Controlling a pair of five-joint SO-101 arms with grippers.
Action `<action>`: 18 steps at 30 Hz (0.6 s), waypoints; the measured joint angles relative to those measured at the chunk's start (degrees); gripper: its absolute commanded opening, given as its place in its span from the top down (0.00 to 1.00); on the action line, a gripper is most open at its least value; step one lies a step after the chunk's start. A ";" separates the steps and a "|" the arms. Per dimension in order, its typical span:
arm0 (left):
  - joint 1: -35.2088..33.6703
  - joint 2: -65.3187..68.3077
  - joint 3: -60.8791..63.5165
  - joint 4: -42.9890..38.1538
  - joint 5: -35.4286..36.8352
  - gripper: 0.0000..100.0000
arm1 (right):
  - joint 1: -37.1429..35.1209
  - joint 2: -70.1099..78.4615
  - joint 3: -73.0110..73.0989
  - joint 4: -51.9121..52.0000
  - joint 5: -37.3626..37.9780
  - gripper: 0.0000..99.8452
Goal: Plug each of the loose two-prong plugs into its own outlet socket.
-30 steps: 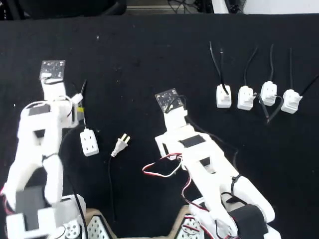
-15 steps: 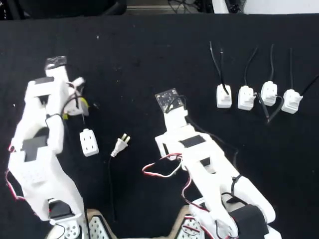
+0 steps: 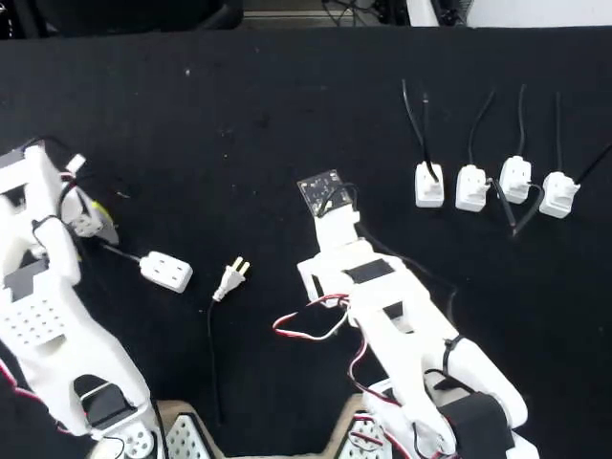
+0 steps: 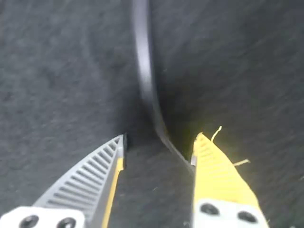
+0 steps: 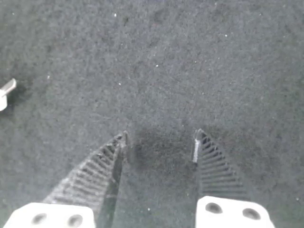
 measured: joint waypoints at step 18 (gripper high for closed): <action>-14.51 -8.97 7.12 5.98 -16.88 0.77 | 0.00 0.00 0.00 0.00 0.00 0.80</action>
